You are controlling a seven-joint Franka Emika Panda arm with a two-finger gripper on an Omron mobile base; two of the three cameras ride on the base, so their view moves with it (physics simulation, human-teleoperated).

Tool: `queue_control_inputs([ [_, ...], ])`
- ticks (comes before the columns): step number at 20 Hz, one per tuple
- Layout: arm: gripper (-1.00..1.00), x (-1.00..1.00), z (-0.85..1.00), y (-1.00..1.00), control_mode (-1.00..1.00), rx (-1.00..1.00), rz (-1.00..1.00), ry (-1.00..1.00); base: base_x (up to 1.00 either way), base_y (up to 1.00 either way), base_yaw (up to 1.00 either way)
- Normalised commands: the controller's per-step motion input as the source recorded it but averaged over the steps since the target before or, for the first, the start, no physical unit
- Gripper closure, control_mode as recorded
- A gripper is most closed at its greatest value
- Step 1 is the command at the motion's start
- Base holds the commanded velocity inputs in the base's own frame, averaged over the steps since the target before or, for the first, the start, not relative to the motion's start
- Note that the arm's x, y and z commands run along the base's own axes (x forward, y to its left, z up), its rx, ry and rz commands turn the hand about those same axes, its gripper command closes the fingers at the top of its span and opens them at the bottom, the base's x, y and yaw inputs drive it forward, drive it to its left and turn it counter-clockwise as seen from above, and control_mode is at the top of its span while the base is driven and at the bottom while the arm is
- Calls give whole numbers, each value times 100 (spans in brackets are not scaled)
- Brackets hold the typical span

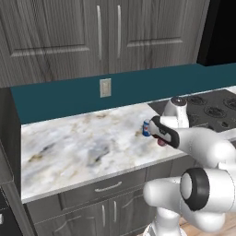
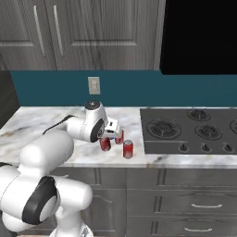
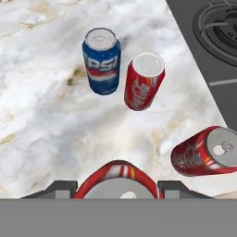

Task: Four empty soda cans are scattered around the kitchen. Gather all the cans and cluster them next to the stove for recycling.

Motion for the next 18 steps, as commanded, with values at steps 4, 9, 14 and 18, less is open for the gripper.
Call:
queue_control_inputs([
  [4, 100, 15, -14, -6, -100, 0, 0, 0, 0, 0, 0],
  [9, 100, 13, -13, -7, -100, 0, 0, 0, 0, 0, 0],
  [14, 100, 12, -14, -6, -100, 0, 0, 0, 0, 0, 0],
  [18, 100, 10, -14, -4, -100, 0, 0, 0, 0, 0, 0],
])
